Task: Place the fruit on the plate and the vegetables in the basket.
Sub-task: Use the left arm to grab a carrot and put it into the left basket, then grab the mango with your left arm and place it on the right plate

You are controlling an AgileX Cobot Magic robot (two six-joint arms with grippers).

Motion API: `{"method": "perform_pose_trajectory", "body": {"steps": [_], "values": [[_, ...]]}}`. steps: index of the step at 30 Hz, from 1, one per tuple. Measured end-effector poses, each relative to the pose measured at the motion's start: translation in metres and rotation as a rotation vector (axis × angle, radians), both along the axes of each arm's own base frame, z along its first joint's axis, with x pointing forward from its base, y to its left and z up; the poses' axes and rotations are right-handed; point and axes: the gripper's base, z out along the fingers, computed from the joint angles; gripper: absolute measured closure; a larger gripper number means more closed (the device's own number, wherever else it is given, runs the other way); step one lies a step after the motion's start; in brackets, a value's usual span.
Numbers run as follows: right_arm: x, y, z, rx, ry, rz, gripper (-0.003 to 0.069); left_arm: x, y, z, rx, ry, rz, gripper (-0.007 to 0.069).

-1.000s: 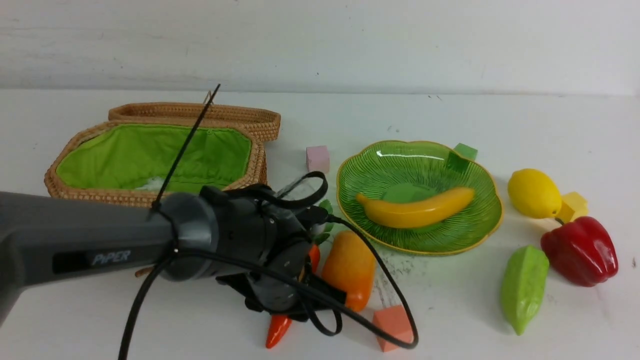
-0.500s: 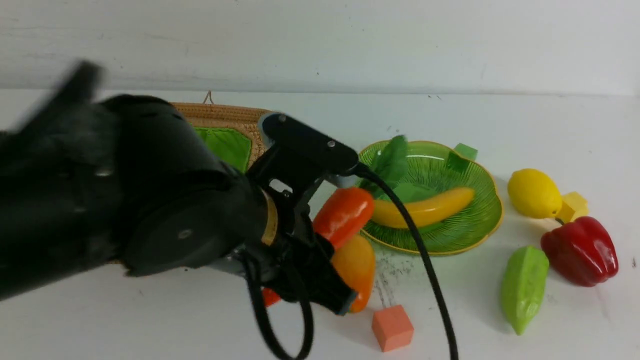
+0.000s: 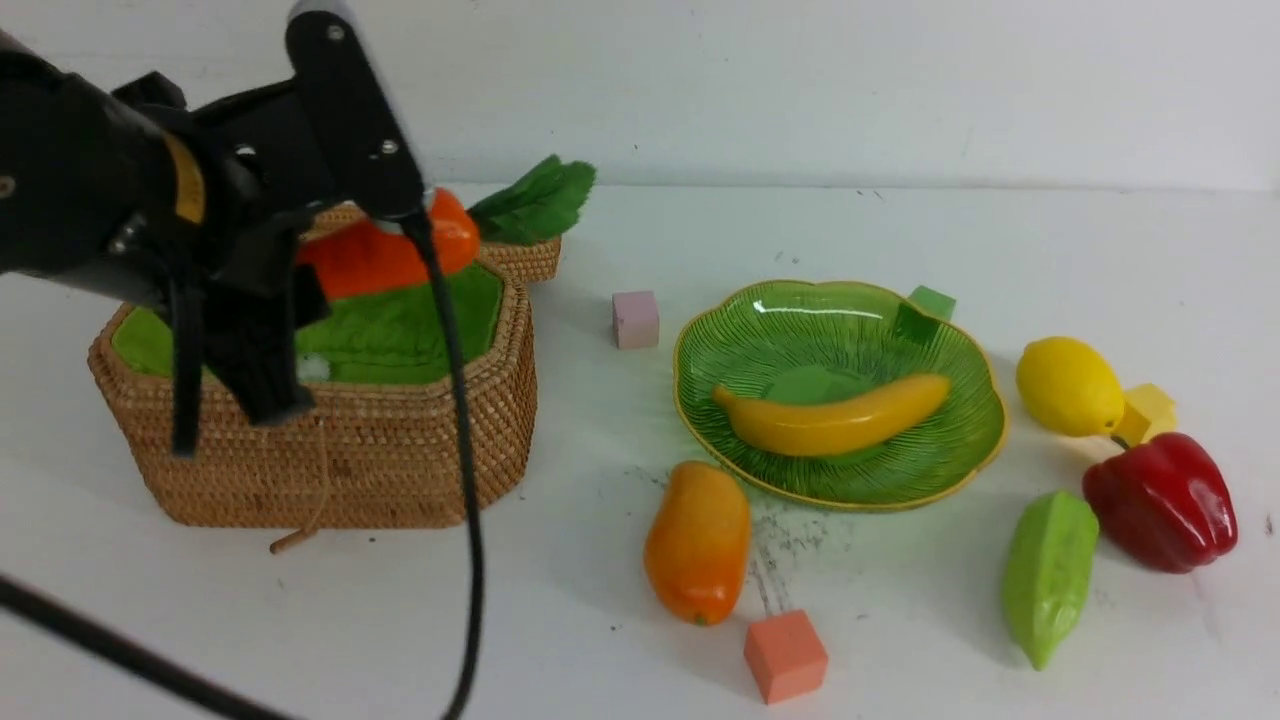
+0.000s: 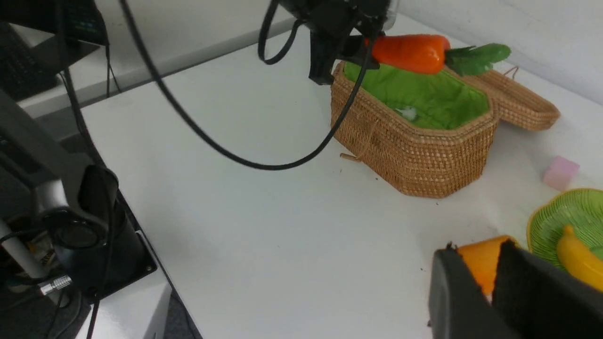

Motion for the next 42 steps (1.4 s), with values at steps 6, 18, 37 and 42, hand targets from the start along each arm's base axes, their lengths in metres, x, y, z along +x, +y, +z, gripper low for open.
{"method": "perform_pose_trajectory", "body": {"steps": [6, 18, 37, 42], "values": [[-0.001, 0.001, 0.000, 0.002, -0.007, 0.010, 0.0509, 0.036, 0.038, -0.025, 0.101, 0.027, 0.045, 0.0366], [0.000, -0.001, -0.001, -0.017, -0.010, -0.001, 0.0502, 0.066, 0.053, -0.049, 0.122, -0.004, 0.076, 0.0329], [-0.002, -0.001, -0.006, -0.054, 0.043, 0.015, 0.0485, 0.029, -0.020, -0.023, -0.567, 0.089, 0.240, 0.0402], [0.001, -0.006, -0.010, -0.066, 0.103, -0.073, 0.0481, -0.007, -0.092, -0.030, -0.728, 0.319, 0.179, 0.0638]]}}
